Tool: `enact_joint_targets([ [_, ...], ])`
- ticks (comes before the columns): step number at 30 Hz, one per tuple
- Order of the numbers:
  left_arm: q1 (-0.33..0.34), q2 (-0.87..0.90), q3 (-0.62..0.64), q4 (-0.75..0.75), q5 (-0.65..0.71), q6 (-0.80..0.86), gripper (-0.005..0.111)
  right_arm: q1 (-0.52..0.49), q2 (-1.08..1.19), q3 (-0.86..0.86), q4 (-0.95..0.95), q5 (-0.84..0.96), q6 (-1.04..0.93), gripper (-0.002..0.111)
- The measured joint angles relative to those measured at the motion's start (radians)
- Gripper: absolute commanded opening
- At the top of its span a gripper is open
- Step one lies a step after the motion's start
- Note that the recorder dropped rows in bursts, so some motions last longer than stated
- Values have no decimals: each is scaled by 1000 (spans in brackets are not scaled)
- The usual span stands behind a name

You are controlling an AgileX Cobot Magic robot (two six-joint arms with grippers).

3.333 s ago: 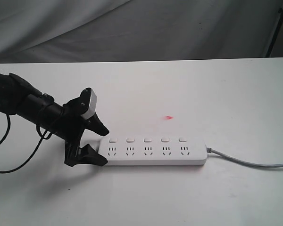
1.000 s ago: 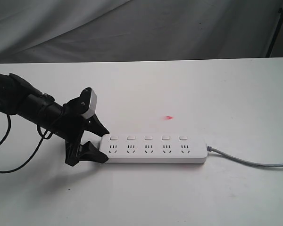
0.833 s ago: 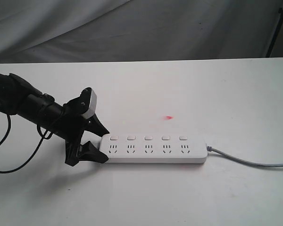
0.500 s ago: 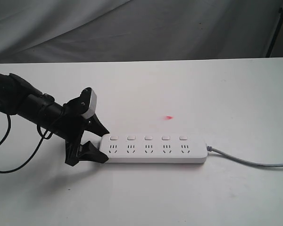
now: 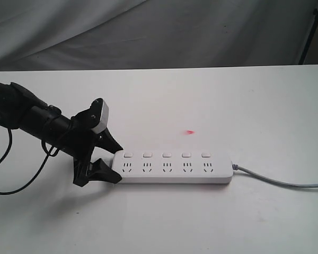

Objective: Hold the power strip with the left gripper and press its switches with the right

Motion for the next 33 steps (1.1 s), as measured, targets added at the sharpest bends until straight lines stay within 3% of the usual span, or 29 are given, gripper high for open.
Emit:
enact_joint_targets([
  [8, 0, 0, 0, 0, 0, 0, 0, 51, 350, -293, -54, 215, -25, 0],
  [16, 0, 0, 0, 0, 0, 0, 0, 169, 669, -635, -61, 439, -229, 0],
  [26, 0, 0, 0, 0, 0, 0, 0, 182, 1002, -970, 307, 788, -873, 0],
  [33, 0, 0, 0, 0, 0, 0, 0, 182, 1137, -1076, 391, 989, -1208, 0],
])
